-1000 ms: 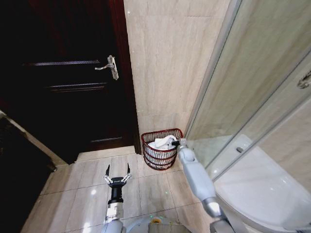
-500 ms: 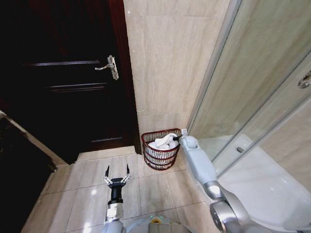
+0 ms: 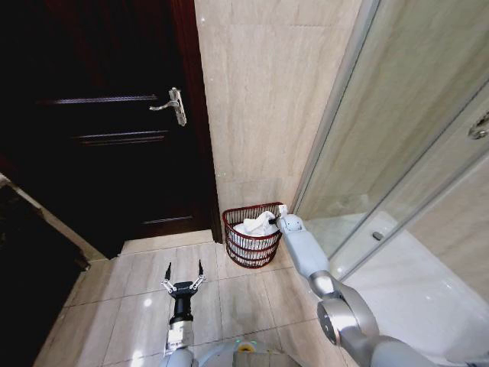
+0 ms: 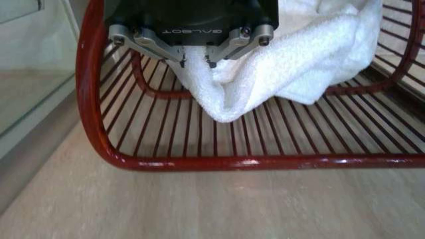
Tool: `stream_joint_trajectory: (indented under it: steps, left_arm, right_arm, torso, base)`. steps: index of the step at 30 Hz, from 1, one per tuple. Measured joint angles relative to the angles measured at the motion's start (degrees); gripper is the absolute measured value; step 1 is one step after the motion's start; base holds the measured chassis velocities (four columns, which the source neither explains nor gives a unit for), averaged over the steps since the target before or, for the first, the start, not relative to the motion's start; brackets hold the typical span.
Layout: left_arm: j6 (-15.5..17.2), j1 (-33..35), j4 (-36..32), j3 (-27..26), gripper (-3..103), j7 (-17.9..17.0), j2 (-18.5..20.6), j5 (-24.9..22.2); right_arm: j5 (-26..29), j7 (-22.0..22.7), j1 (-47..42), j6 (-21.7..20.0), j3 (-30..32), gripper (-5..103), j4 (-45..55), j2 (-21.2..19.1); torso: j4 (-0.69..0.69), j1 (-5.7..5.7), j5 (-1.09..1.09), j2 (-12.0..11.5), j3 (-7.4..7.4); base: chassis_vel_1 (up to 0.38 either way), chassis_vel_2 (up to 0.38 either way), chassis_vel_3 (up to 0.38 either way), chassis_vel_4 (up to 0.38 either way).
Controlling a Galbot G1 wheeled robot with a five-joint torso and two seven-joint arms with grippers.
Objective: Discard the used towel into the hamper.
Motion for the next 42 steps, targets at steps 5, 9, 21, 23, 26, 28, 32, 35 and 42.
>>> stream_joint_trajectory:
  steps: [5,9,21,23,26,28,32,35,42]
  left_arm:
    - [-0.1,0.34,-0.03,-0.02,100,-0.27,0.01,0.07]
    - [-0.05,0.41,-0.18,-0.04,100,-0.28,0.01,0.41]
    - [0.13,0.4,-0.4,-0.05,100,-0.1,0.0,1.14]
    - [0.13,0.39,-0.41,-0.06,100,-0.05,0.0,1.16]
    - [0.15,0.44,-0.69,-0.06,100,-0.03,-0.01,1.17]
    - [0.23,0.58,-1.14,-0.05,100,0.0,-0.02,1.15]
    - [0.25,0.63,-1.28,-0.05,100,0.03,-0.02,0.8]
    - [0.26,0.65,-1.32,-0.05,100,0.05,-0.03,0.45]
    - [1.37,0.18,-2.05,-0.05,100,0.09,-0.05,-0.48]
  right_arm:
    - [-0.37,-2.4,-0.09,-0.19,0.08,6,-1.1,-0.66]
    - [-0.23,-1.13,-0.43,1.01,0.32,17,-0.93,-0.46]
    - [0.19,1.24,-3.76,-0.94,-0.38,61,9.31,-2.55]
    - [0.29,1.77,-4.44,-1.38,-0.83,72,11.08,-2.85]
    - [0.35,1.94,-5.13,-2.09,-1.13,82,12.99,-3.26]
    - [1.11,2.01,-5.99,-3.4,-1.4,88,15.95,-4.06]
    - [2.54,1.82,-7.67,-5.34,-1.9,100,20.78,-5.91]
    - [3.48,1.9,-9.37,-5.77,-2.2,100,24.98,-7.7]
    - [10.7,4.91,-18.27,5.38,-2.09,100,39.86,-13.35]
  torso:
    - [-0.01,0.0,-0.1,0.01,-0.01]
    - [0.01,0.0,-0.12,0.01,-0.01]
    - [0.0,0.0,-0.11,0.01,0.0]
    - [0.01,0.0,-0.1,0.01,0.0]
    - [0.02,0.0,-0.09,0.01,0.0]
    - [0.03,0.0,-0.07,0.01,0.0]
    - [0.02,0.0,-0.07,0.01,0.0]
    - [0.0,0.0,-0.06,0.0,0.0]
    - [0.03,0.0,-0.04,0.0,-0.01]
  base:
    - [0.0,0.0,0.0,0.0]
    - [0.0,0.0,0.0,0.0]
    - [0.0,0.0,0.0,0.0]
    - [0.0,0.0,0.0,0.0]
    - [0.0,0.0,0.0,0.0]
    - [0.0,0.0,0.0,0.0]
    - [0.0,0.0,0.0,0.0]
    - [0.0,0.0,0.0,0.0]
    - [0.0,0.0,0.0,0.0]
